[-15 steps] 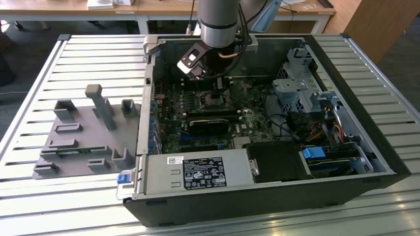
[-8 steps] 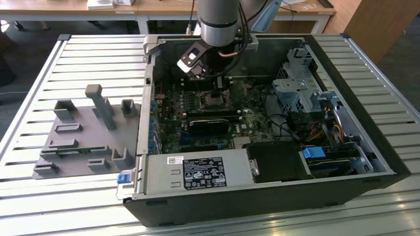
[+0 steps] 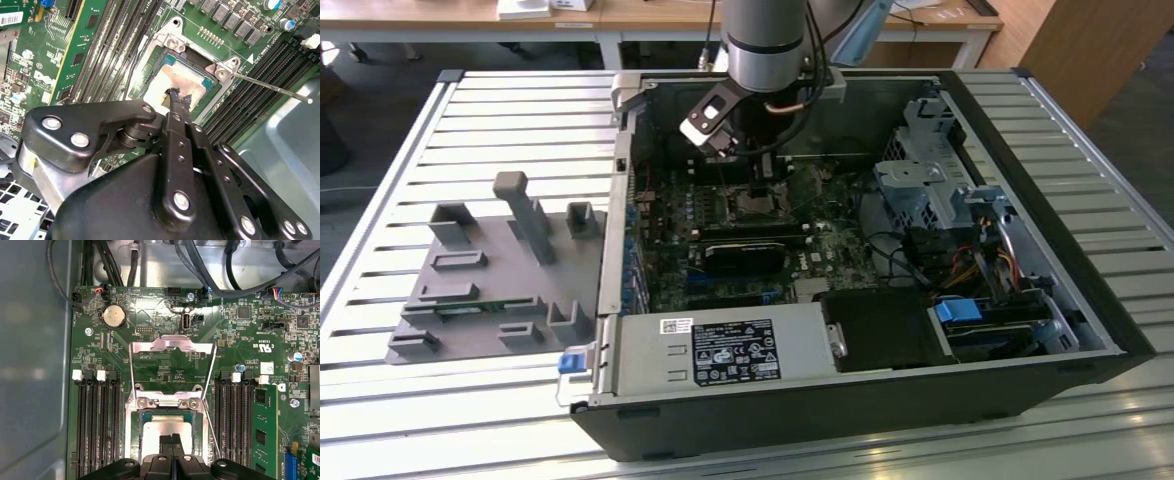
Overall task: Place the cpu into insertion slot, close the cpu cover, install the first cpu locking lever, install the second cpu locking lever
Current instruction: 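Close the cpu cover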
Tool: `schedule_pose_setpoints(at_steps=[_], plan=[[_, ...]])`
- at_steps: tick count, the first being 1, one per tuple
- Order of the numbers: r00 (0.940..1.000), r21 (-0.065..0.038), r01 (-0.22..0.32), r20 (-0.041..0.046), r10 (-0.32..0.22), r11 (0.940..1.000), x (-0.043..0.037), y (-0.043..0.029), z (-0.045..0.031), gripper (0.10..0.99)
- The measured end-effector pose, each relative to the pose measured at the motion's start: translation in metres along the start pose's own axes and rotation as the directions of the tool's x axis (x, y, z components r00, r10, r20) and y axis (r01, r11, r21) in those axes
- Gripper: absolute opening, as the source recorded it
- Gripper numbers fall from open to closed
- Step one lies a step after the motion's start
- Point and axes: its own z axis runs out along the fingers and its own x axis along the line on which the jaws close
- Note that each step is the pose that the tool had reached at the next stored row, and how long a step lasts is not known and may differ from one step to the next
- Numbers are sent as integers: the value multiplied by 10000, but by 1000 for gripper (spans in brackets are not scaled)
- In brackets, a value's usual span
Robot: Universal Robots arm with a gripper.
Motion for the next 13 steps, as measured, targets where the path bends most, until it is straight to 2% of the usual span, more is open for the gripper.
schedule_pose_setpoints(at_steps=[13], plan=[[10000, 1, 1, 24, -1, 10000, -2, 3, -67, 106]])
